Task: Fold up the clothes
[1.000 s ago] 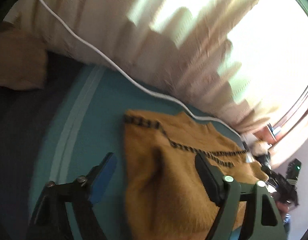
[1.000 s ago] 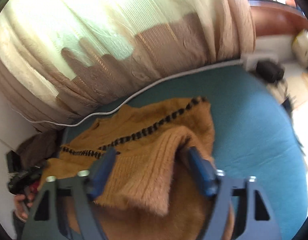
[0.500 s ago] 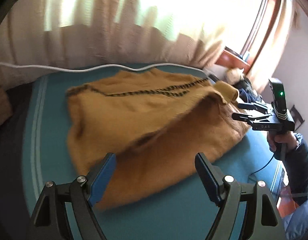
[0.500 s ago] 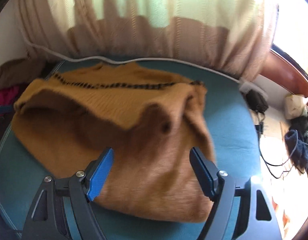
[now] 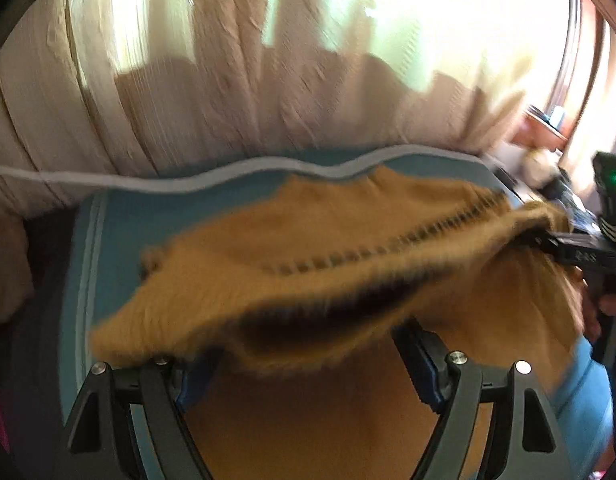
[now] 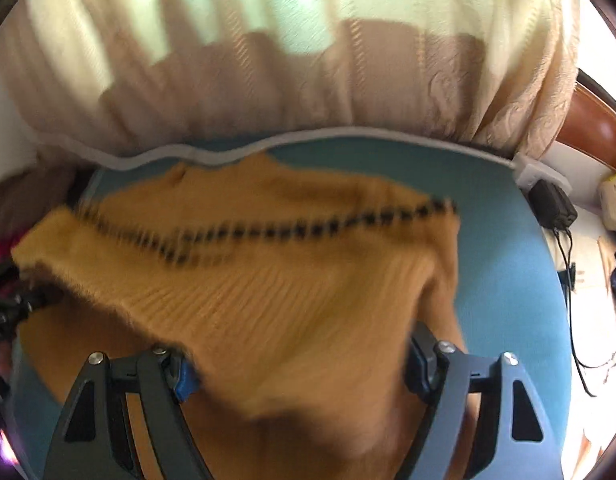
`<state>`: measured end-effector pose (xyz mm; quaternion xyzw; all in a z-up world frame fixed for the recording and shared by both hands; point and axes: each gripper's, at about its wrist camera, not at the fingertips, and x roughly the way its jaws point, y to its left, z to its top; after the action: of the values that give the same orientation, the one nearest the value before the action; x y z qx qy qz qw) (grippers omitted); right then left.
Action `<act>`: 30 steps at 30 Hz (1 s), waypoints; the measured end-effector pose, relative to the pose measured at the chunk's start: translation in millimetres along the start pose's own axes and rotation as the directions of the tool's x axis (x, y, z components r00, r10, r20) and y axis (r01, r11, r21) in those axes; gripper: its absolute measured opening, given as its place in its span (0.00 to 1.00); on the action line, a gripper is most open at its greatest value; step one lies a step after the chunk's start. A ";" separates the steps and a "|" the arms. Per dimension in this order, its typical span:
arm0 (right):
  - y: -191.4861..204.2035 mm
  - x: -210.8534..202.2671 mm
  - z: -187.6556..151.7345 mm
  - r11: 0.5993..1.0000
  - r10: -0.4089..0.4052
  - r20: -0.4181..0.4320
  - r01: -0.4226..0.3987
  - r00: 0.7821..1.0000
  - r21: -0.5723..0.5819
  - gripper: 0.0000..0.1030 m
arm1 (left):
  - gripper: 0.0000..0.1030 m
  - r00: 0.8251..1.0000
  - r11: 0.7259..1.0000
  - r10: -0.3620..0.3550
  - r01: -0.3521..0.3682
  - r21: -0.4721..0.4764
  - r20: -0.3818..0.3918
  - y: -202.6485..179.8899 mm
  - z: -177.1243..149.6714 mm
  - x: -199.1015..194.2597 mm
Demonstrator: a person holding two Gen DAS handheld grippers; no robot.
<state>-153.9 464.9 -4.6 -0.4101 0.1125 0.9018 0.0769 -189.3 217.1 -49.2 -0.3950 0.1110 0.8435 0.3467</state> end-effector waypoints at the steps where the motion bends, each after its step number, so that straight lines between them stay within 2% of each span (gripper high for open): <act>1: -3.7 5.2 5.8 1.000 -0.006 0.010 0.005 1.000 0.028 0.78 | 0.79 0.999 1.000 0.025 -0.025 -0.004 0.020 3.8 10.0 5.1; 3: -9.6 13.8 13.0 0.995 -0.079 0.041 0.077 0.996 0.057 0.78 | 0.79 0.998 0.998 0.046 -0.044 -0.044 0.032 14.2 23.4 16.1; 5: -16.1 21.7 17.9 0.985 -0.158 0.062 0.153 0.985 0.084 0.78 | 0.79 0.993 0.992 0.111 -0.108 -0.072 0.030 23.8 31.2 26.7; 6: -21.1 25.6 17.6 0.980 -0.173 0.055 0.166 0.983 0.106 0.78 | 0.79 0.991 0.989 0.130 -0.127 -0.077 0.023 27.0 32.1 30.2; 9: -39.0 28.0 11.6 0.975 -0.133 0.029 0.126 0.991 0.182 0.78 | 0.79 0.994 0.990 0.108 -0.106 -0.096 0.010 37.0 26.2 34.1; 13: -45.6 25.2 15.9 0.976 -0.110 0.031 0.102 0.993 0.193 0.78 | 0.79 0.993 0.988 0.115 -0.115 -0.104 -0.009 45.5 16.5 37.7; 18: -52.0 21.8 22.8 0.977 -0.088 0.037 0.079 0.995 0.198 0.77 | 0.79 0.995 0.981 0.095 -0.098 -0.166 -0.026 56.6 13.5 42.1; 20: -48.6 32.6 27.1 0.982 -0.074 -0.007 0.074 0.997 0.174 0.55 | 0.79 0.996 0.979 0.084 -0.090 -0.185 -0.039 60.6 12.7 45.6; 21: -46.4 39.6 28.7 0.984 -0.070 -0.036 0.075 0.997 0.164 0.31 | 0.79 0.996 0.978 0.080 -0.087 -0.192 -0.043 61.9 12.8 47.1; 22: -44.1 44.4 30.4 0.985 -0.068 -0.056 0.076 0.996 0.155 0.14 | 0.79 0.996 0.977 0.076 -0.083 -0.198 -0.042 63.0 12.0 46.7; 23: -42.6 43.6 32.8 0.985 -0.078 -0.048 0.085 0.996 0.147 0.10 | 0.79 0.997 0.976 0.072 -0.079 -0.204 -0.040 64.1 11.1 46.2; 25: -44.4 22.6 39.9 0.983 -0.103 0.052 0.094 0.993 0.155 0.09 | 0.79 0.997 0.974 0.067 -0.073 -0.216 -0.034 67.1 9.8 45.7; 28: -58.3 -12.4 51.8 0.973 -0.129 0.191 0.087 0.973 0.214 0.08 | 0.79 0.998 0.967 0.062 -0.068 -0.245 -0.033 73.9 7.5 46.4; 30: -66.3 -15.0 53.7 0.970 -0.117 0.195 0.069 0.974 0.234 0.08 | 0.79 0.998 0.964 0.050 -0.056 -0.261 -0.031 77.5 7.5 46.1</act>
<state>-167.6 542.4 31.7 -0.3074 0.1860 0.9164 0.1766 -266.4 186.5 -85.2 -0.4446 0.0133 0.8548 0.2675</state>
